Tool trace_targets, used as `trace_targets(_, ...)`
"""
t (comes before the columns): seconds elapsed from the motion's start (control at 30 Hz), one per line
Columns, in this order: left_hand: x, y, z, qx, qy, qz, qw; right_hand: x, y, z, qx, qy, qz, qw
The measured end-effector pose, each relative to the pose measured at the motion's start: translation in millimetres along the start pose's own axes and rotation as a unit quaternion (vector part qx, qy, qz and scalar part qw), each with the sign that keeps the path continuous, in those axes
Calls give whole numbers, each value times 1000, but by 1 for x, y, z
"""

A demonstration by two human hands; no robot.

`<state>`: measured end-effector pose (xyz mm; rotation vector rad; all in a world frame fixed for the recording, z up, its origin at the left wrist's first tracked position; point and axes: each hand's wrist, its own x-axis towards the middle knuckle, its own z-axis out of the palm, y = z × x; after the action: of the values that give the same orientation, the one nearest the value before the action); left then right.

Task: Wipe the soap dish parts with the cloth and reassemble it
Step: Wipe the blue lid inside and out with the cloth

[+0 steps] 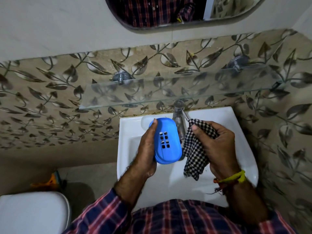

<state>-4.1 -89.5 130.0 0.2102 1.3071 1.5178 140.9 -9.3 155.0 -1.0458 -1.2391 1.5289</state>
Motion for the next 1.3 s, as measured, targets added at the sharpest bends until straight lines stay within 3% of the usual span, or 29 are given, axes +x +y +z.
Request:
trace_targets(0.1,-2,1,-3,-4,-11,14,1000,0,-2,-2,-101,1,-73,992)
trace_targets(0.17,-6,2,-3,-12,-35,3,999,-3,-4,0,-196,-20,-154,968)
trace_targets(0.27,-13,-4,4,-21,-61,-6,998,-8,-5,13,-361,-73,-280,886)
trace_targets(0.33,-17,-8,10,-22,-55,3,998,-10,-5,26,-455,-89,-330,822)
trace_targets(0.37,-18,-9,11,-25,-55,6,998,-10,-5,30,-469,-96,-341,809)
trace_targets(0.47,-20,-7,10,-5,-46,12,999,-12,-1,36,-454,-110,-338,817)
trace_targets(0.63,-22,-4,11,26,-46,19,998,-18,-1,42,-420,-53,-324,846)
trace_targets(0.7,-24,-1,9,-1,-56,18,998,-25,0,37,-440,-110,-347,821)
trace_targets(0.8,-25,-1,5,-17,-63,11,998,-40,1,19,-513,-201,-356,754)
trace_targets(0.83,-27,-3,6,-20,-59,9,998,-38,-1,18,-520,-194,-357,751)
trace_targets(0.97,-28,1,13,-18,-46,22,999,-19,-10,36,-475,-120,-340,803)
trace_targets(1.1,-23,15,0,-43,-49,20,998,-44,5,21,-489,-260,-354,754)
trace_targets(1.23,-19,10,1,-42,-44,-5,998,-31,9,24,-496,-224,-326,773)
trace_targets(1.3,-16,12,0,-41,-35,-8,999,-29,9,26,-502,-254,-351,748)
